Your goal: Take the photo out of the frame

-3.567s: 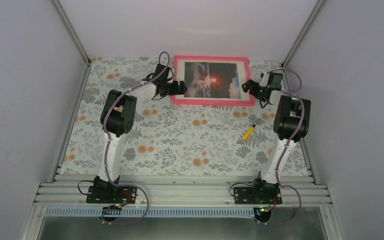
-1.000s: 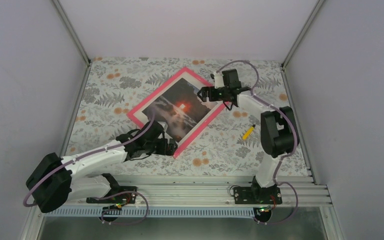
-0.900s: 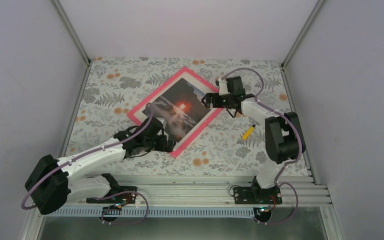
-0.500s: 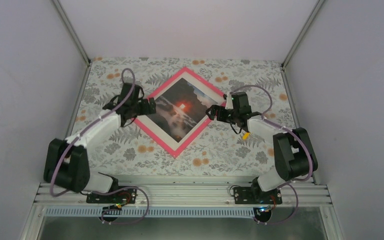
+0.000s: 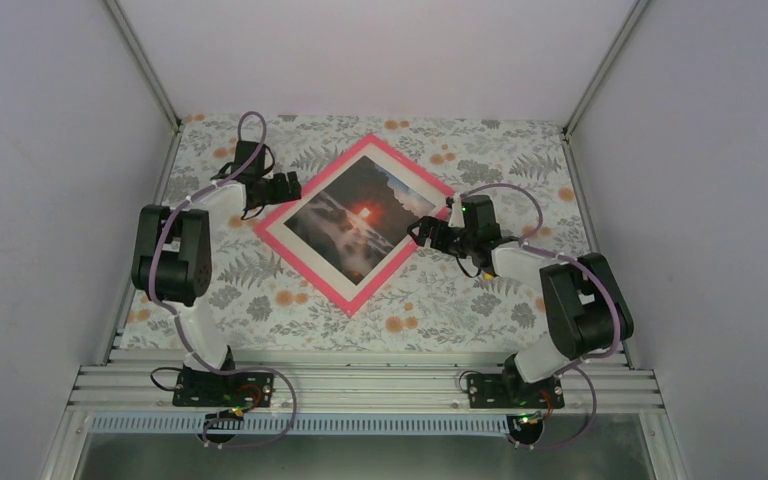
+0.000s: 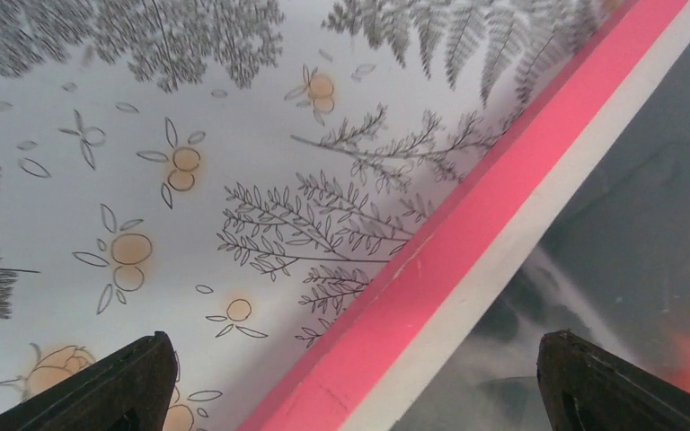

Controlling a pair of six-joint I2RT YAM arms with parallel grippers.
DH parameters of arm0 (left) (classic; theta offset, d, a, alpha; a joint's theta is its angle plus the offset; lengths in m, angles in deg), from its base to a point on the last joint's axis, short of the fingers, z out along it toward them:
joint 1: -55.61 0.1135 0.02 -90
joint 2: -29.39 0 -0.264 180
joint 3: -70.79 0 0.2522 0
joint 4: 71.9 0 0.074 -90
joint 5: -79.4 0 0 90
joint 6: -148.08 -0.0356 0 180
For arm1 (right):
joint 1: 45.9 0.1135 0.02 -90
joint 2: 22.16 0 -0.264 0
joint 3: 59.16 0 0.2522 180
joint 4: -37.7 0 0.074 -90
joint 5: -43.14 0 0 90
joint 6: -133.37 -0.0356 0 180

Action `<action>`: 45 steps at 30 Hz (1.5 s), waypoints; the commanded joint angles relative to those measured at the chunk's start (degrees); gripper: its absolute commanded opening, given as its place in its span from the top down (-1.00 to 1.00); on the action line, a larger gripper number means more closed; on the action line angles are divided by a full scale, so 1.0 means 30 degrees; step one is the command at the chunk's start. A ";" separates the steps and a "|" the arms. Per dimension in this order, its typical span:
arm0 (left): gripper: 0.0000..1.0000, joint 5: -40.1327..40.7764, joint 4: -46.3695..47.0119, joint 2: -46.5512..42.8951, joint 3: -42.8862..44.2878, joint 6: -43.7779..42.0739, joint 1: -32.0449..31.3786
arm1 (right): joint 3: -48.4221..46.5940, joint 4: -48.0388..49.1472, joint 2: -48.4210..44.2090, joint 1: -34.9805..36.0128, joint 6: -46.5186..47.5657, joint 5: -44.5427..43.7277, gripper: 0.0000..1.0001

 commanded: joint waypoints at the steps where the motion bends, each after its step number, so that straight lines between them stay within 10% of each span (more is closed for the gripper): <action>1: -1.00 -0.1762 0.0546 0.1048 0.0753 -0.0836 0.0366 | 0.0074 0.1451 0.0788 0.0306 -0.0732 0.0946 -1.00; 25: -1.00 -0.5873 0.2122 0.0050 -0.3126 -0.0375 0.0242 | -0.3178 0.0928 0.4390 0.0340 -0.0809 0.0375 -1.00; 45: -1.00 -0.6149 0.3086 -0.4680 -0.7400 0.2120 -0.3889 | -1.0710 -0.3207 0.9216 -0.0367 0.3528 0.0860 -1.00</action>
